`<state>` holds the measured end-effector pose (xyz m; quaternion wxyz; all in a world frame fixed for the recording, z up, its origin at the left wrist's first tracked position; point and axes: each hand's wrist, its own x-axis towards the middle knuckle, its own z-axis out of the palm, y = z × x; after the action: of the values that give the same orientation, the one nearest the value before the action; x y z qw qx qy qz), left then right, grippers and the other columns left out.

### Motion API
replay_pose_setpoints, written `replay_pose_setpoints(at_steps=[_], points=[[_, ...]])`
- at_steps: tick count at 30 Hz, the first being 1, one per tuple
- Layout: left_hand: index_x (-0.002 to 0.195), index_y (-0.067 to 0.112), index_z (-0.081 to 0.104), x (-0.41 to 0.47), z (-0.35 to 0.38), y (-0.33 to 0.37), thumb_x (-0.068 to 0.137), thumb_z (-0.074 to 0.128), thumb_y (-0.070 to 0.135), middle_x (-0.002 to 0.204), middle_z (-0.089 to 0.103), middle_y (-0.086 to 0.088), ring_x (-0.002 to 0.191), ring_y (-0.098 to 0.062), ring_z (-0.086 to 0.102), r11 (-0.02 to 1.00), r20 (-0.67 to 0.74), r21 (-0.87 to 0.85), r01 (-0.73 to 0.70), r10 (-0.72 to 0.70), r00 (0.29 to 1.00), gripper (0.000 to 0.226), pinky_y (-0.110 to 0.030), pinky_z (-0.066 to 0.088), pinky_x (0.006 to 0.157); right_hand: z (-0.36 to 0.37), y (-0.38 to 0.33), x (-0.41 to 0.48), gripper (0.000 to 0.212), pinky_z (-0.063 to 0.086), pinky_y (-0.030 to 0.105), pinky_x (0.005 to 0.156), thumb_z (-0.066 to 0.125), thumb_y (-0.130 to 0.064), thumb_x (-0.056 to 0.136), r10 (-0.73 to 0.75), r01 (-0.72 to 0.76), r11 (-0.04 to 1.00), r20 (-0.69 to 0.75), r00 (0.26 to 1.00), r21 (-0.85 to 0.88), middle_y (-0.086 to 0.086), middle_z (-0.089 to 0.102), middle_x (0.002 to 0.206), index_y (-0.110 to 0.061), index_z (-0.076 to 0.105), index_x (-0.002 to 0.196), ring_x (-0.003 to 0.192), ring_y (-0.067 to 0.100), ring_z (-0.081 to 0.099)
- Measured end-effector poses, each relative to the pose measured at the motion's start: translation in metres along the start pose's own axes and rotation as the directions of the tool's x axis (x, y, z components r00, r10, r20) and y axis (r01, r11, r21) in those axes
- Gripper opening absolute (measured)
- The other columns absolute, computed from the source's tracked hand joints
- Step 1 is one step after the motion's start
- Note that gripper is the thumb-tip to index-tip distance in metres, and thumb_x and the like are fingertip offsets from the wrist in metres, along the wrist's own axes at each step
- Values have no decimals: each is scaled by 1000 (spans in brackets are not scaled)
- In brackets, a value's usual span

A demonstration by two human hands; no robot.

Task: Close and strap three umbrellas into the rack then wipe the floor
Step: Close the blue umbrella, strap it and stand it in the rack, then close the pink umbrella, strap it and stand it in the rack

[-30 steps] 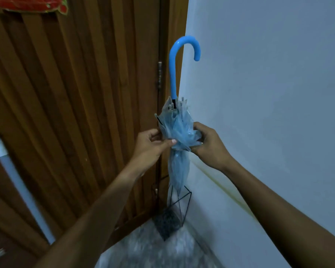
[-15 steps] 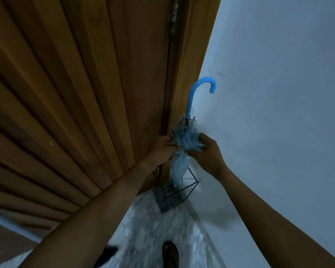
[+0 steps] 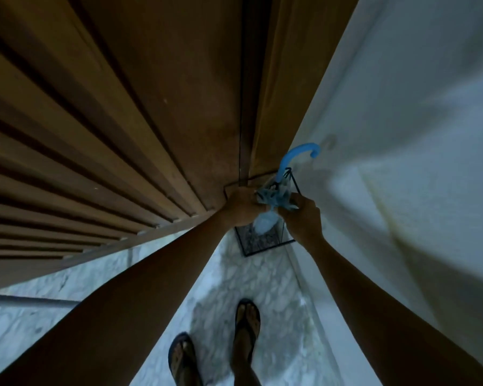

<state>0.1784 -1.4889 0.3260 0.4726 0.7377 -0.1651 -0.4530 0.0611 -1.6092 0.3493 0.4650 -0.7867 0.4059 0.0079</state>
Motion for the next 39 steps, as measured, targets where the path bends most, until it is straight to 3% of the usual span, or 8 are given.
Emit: replay_pose_setpoints(at_steps=[6,11,15,20,26,28,34,39], points=[[138,-6,47,24,11,-8,91,61,-10,138,55,-28,128,-35,54,999,-3,-39,34,-34,999,49,-41,44,110,15,20,15,28,41,24,72,71,-23,92,64,-64,998,5,998,-13,14,73,106,-3,68,112,94,28,67],[152,3,34,13,12,9,92,66,2,155,39,-19,142,-32,40,999,-127,-11,34,-36,991,68,-46,35,117,-2,-3,8,62,43,34,105,75,-31,89,112,-111,993,-69,991,26,14,62,139,-11,53,144,130,30,57],[130,-3,59,-34,-3,20,88,66,-3,126,63,-18,107,-27,65,998,-174,-44,47,-54,983,42,-50,49,103,-9,-28,-30,58,41,26,100,73,-24,91,131,-128,991,-78,988,50,12,60,141,-11,52,144,130,28,57],[100,16,67,-154,-47,44,81,74,11,99,65,-16,92,-27,61,994,-303,-53,98,-110,947,20,-38,51,82,3,-76,-101,42,47,37,99,71,-23,91,82,-81,997,68,994,-11,12,66,131,-15,62,131,121,33,61],[108,2,71,-355,-103,20,87,70,-4,108,68,-3,99,-17,61,975,-587,-188,119,-209,782,22,-5,47,70,67,-160,-222,18,47,17,83,73,-6,86,-163,163,986,331,929,30,-1,65,96,-5,74,105,100,25,66],[107,9,74,-433,-121,1,88,73,6,108,72,0,100,-16,64,975,-680,-179,129,-217,700,19,-7,47,76,102,-187,-276,17,52,31,93,74,-13,85,-205,206,977,448,870,47,-6,67,96,-16,74,102,101,22,67],[113,20,73,-681,-139,-69,93,69,21,119,70,5,111,-12,62,973,-871,-186,136,-227,436,21,-19,44,91,210,-235,-474,10,58,32,84,74,-23,80,-334,410,908,735,590,83,-12,74,91,-31,71,85,93,17,72],[110,21,74,-894,-106,-153,94,68,25,118,71,8,112,-11,63,964,-949,-249,87,-261,177,18,-28,49,95,284,-241,-666,10,51,25,78,76,-14,85,-346,493,860,861,373,132,-5,76,92,-23,74,89,93,17,71]])
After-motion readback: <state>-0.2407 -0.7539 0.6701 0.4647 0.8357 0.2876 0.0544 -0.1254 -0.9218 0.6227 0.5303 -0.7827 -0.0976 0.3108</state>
